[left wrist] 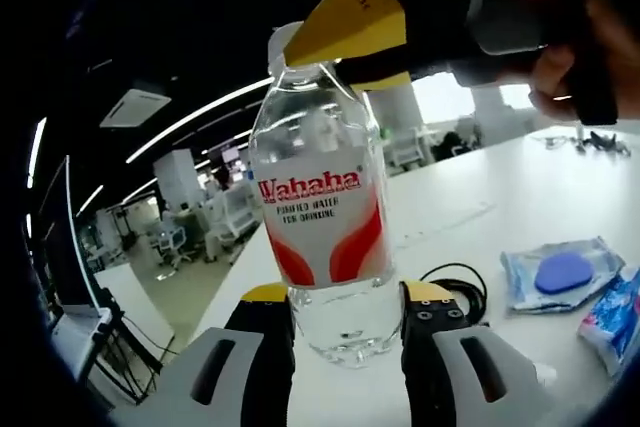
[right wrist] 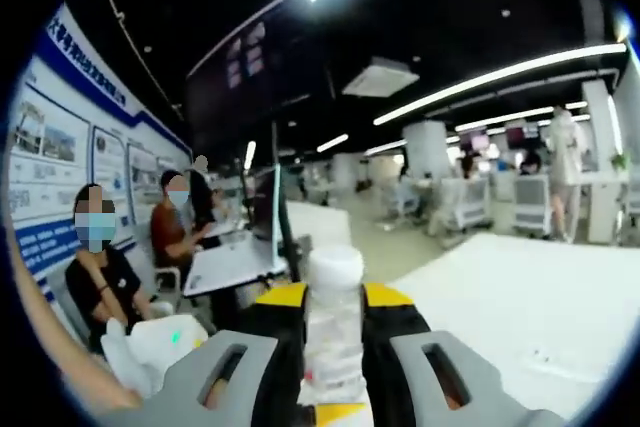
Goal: Arrange the tabletop items into an orderly group along one side of the table until the central work area is clear of visible clutter.
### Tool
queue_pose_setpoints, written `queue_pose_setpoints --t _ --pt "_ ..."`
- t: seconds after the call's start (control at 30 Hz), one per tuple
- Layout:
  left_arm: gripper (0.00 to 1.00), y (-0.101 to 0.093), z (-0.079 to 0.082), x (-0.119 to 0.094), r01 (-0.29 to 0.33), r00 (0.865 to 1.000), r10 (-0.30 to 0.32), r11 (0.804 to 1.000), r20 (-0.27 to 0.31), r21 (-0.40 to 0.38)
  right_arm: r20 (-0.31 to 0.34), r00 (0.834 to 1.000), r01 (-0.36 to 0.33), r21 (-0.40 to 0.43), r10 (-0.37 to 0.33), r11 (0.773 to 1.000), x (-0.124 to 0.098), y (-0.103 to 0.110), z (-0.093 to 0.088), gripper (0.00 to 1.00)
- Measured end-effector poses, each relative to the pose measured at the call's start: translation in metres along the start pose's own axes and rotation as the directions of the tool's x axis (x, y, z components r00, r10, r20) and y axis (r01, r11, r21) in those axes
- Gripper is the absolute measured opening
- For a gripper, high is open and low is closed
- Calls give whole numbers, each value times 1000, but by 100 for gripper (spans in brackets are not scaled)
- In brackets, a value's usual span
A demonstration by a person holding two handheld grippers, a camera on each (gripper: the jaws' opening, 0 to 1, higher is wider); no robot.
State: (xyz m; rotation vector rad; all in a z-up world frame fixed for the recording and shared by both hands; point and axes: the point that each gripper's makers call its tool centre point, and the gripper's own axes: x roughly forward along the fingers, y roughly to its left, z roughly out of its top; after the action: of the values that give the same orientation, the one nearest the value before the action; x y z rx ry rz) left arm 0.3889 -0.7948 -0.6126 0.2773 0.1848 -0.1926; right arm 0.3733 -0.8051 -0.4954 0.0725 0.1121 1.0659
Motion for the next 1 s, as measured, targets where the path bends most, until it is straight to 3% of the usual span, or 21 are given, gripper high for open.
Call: queue_pose_setpoints --t 0.3,0.73,1.0 --pt "38 -2 -33 36 6 1000 -7 1000 -24 -26 -39 999 -9 -27 8 1000 22 -28 -35 16" --pt "38 -9 -68 82 0 997 -6 997 -75 -75 -53 999 -3 -30 1 1000 39 -64 -70 16" --pt "39 -20 -81 90 9 995 -19 995 -96 -100 -83 996 -10 -31 7 999 38 -74 -87 16"
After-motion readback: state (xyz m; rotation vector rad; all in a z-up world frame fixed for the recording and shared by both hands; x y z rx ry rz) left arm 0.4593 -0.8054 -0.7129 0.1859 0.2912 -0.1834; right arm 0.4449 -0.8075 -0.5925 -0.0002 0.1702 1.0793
